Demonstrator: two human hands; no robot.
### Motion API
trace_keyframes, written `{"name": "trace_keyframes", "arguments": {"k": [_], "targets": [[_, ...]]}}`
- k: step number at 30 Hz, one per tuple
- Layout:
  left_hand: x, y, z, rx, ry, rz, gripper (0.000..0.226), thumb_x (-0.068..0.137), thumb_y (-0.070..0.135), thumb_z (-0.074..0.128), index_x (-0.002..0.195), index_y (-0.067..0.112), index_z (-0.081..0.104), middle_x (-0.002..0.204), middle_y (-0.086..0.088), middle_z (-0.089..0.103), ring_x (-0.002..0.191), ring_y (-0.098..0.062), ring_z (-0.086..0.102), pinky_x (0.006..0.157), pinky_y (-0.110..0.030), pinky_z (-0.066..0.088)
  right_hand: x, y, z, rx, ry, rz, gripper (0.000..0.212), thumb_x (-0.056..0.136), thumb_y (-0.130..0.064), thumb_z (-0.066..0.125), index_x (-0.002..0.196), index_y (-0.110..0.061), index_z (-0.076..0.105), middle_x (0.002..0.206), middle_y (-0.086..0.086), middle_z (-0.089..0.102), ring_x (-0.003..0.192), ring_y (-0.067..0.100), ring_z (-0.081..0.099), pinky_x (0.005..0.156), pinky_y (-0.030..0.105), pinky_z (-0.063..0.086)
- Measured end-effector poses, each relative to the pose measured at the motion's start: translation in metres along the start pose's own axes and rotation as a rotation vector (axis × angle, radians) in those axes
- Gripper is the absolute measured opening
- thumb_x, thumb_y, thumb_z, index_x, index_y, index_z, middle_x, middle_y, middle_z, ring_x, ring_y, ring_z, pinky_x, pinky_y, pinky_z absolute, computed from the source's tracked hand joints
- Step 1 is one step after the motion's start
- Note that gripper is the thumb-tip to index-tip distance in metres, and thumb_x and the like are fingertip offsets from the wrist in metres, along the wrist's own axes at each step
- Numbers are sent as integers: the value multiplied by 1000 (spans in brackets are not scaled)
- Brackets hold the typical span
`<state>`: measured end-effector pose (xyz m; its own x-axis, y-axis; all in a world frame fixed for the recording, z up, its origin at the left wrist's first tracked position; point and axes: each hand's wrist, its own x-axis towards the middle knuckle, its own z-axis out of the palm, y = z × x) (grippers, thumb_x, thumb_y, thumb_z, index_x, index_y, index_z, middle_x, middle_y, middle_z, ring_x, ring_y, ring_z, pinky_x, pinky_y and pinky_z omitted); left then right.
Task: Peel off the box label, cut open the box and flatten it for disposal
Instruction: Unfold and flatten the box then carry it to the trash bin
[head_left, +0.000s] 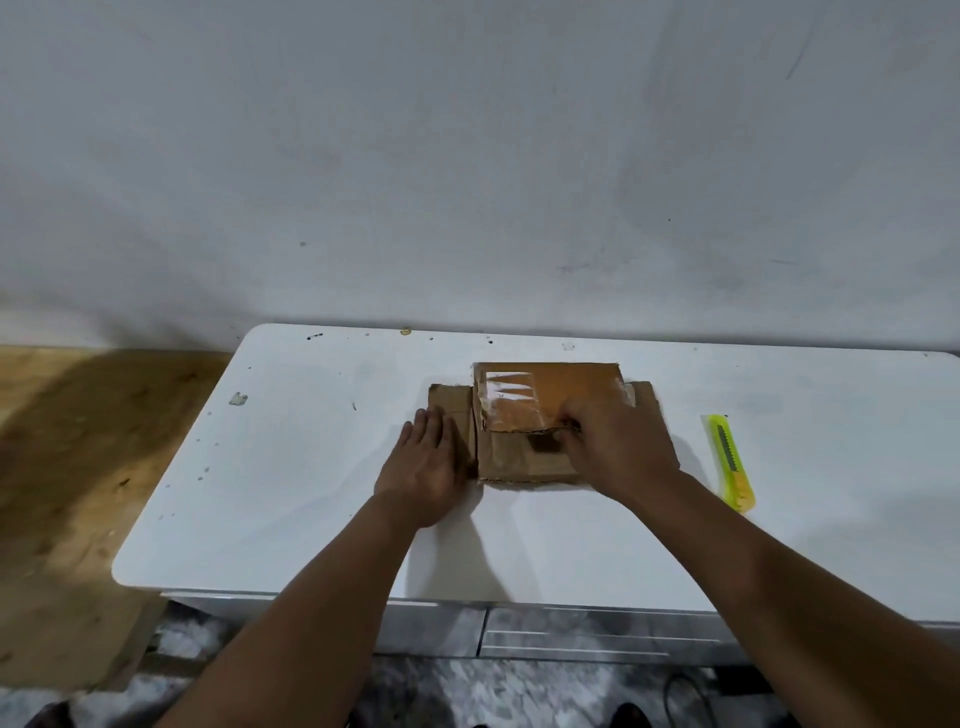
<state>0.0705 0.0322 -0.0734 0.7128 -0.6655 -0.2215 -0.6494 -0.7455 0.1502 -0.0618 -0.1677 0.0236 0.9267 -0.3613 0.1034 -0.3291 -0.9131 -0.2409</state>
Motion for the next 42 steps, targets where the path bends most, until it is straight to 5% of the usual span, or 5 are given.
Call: {"name": "trace_keyframes", "arguments": {"k": [11,23,31,36,42], "targets": [[-2,1,0,-4,-39,128,60,105,27,29,161,11,14,165,-25,5,151,-49,7,123,-50,19,-4,-5,-2,-57,-66,-15,15,94,-36,53,103,-30,64,104,-9,66,95,17,61,59,25,28],[-18,3,7,-29,-6,163,59,103,34,30,158,14,28,166,-21,15,152,-44,14,123,-47,23,15,7,28,-57,-184,-23,23,96,-25,46,118,-23,53,130,1,58,119,23,54,108,55,36],[-37,16,16,24,4,121,86,89,55,-12,162,13,7,168,-20,-2,155,-39,-5,127,-46,9,7,31,67,-64,-467,-68,67,100,-47,31,155,-30,-4,164,2,-13,151,23,-10,122,48,9],[-36,16,12,-94,0,83,68,105,53,10,161,15,16,170,-12,6,157,-32,0,127,-41,10,7,36,77,-99,-519,-77,67,100,-55,18,152,-33,-19,158,-2,-31,147,20,-26,121,44,-7],[-13,23,-15,-68,209,24,28,100,30,42,93,19,67,103,-3,66,92,-27,58,70,-31,36,18,43,78,-95,-558,-77,71,98,-58,23,153,-35,-16,160,-3,-28,148,19,-23,121,45,-6]]}}
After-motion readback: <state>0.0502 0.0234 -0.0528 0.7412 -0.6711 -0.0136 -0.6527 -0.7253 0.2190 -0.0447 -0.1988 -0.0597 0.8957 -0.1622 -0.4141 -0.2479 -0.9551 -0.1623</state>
